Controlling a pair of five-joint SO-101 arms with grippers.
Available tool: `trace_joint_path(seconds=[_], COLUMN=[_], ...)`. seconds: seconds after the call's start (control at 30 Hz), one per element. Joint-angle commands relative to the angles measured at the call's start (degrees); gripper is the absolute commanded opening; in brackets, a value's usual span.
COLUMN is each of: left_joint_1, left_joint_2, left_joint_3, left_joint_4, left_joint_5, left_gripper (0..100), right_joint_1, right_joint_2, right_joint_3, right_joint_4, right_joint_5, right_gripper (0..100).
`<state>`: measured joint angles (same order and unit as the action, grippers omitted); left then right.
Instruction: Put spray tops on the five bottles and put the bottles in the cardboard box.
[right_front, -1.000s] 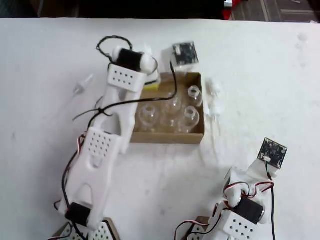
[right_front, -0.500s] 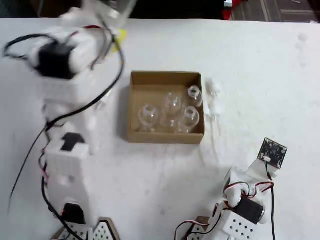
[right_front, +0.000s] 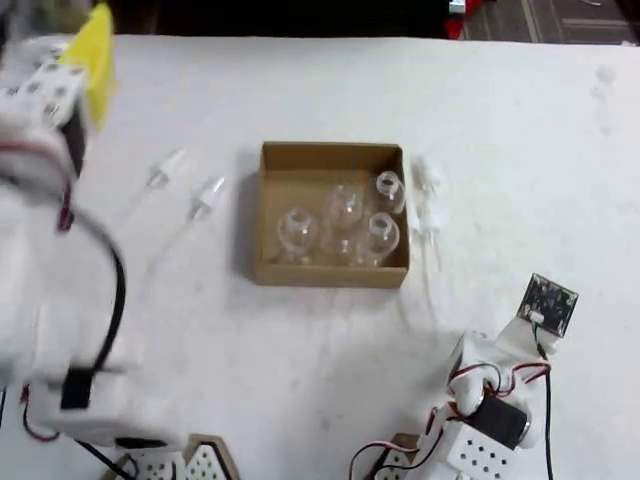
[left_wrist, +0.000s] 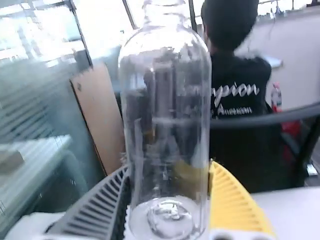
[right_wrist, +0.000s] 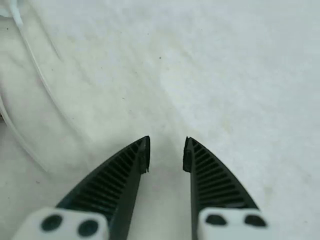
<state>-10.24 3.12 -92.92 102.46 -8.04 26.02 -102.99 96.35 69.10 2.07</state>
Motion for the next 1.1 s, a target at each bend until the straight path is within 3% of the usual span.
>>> trace_joint_path(seconds=[0.0, 0.27, 0.5, 0.63, 0.93, 1.07], left_joint_1=[-0.92, -0.84, -0.84, -0.84, -0.66, 4.18], left_joint_2=[-10.24, -31.69, -43.03, -49.36, -62.37, -67.21], left_joint_3=[2.2, 26.2, 46.95, 58.73, 93.01, 108.22], left_joint_4=[0.26, -0.88, -9.76, -15.21, -40.09, -48.79], left_joint_5=[0.79, 1.05, 1.14, 6.24, 10.29, 10.02], left_gripper=[11, 11, 11, 11, 11, 11], right_joint_1=[-0.4, -0.4, -0.4, -0.4, -0.48, -0.31], right_joint_2=[-0.22, 0.04, 0.04, 0.13, 0.13, -0.13], right_joint_3=[0.53, 0.53, 0.53, 0.53, 0.53, 0.53], right_joint_4=[-1.01, -0.92, -0.84, -0.84, -0.84, -0.92], right_joint_5=[0.7, 0.7, 0.7, 0.7, 0.7, 0.7], right_gripper=[9.4, 9.1, 9.1, 9.1, 9.4, 9.4])
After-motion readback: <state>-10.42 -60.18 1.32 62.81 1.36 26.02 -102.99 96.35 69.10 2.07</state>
